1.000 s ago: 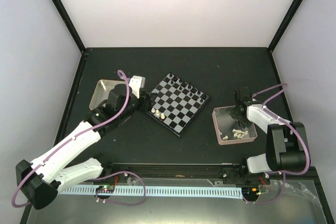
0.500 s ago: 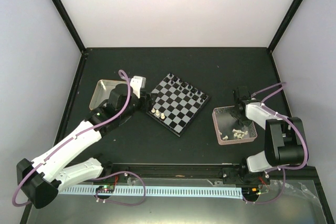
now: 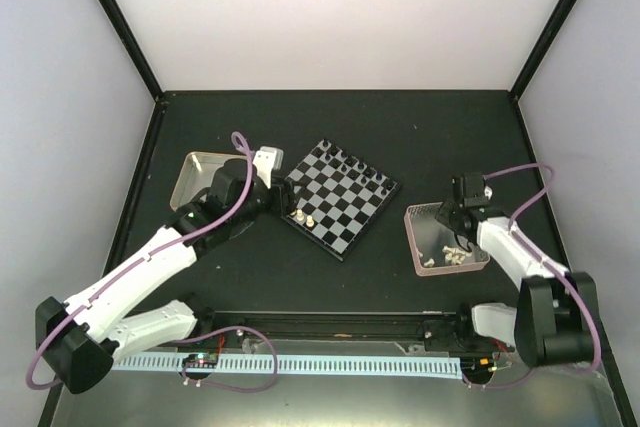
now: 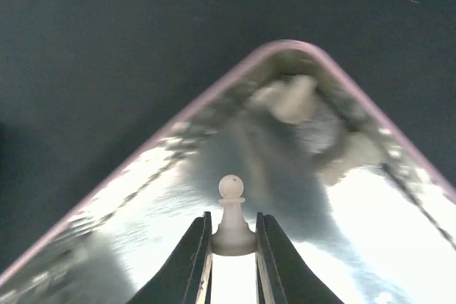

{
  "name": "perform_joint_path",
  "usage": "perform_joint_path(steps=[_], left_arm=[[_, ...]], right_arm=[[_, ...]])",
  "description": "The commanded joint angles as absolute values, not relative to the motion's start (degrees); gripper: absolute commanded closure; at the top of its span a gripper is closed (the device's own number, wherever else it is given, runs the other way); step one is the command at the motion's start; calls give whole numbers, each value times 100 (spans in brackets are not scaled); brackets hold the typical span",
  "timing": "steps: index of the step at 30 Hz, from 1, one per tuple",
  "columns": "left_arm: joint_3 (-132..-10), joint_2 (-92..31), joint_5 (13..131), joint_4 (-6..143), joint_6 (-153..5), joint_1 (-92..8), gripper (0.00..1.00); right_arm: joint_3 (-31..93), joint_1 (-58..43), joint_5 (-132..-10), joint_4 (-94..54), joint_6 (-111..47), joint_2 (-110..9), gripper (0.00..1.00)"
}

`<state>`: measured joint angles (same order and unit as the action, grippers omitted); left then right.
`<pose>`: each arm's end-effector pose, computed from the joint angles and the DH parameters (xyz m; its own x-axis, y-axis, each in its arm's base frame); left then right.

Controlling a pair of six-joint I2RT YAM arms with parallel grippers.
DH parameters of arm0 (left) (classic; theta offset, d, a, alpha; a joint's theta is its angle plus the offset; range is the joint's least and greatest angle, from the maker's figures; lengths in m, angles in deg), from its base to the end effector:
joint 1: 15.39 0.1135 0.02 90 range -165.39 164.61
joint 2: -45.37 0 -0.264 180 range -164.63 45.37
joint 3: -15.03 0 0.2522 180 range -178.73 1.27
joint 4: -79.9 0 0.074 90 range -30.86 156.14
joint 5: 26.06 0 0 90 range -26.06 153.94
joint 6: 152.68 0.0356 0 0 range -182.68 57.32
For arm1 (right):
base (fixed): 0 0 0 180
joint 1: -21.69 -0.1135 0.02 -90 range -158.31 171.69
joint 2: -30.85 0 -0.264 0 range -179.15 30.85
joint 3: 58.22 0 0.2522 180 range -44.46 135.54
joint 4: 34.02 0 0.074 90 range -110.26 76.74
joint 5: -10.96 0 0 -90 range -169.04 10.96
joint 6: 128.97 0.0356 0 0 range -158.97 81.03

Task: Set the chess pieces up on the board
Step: Pick up the chess piece from the storage box, then place the chess piece on the chessboard.

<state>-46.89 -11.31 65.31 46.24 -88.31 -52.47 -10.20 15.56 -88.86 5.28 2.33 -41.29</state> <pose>0.1770 -0.1348 0.3050 -0.6103 -0.0808 -0.7880 0.3943 0.8318 -0.3907 0.2174 0.0172 0.1642 -0.6874 0.5802 -0.4368 0.5648 0.8052 0.1807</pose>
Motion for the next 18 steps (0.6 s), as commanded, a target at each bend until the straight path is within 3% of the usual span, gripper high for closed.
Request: perform_joint_path(steps=[1,11,18], left_arm=[[-4842,-1324,7408,4797,-9235,-5200,36],[-5631,-2560,10075,5163,-10114,-5185,32],[-5801,-3159,11283,5953,-10770,-5200,31]], right_arm=[[-1250,1418,-7573,-309,-478,-3378,87],[-1841,1287,-3441,-2759,-371,-2329,86],[-1820,630,-2020,-3883,-117,-2199,85]])
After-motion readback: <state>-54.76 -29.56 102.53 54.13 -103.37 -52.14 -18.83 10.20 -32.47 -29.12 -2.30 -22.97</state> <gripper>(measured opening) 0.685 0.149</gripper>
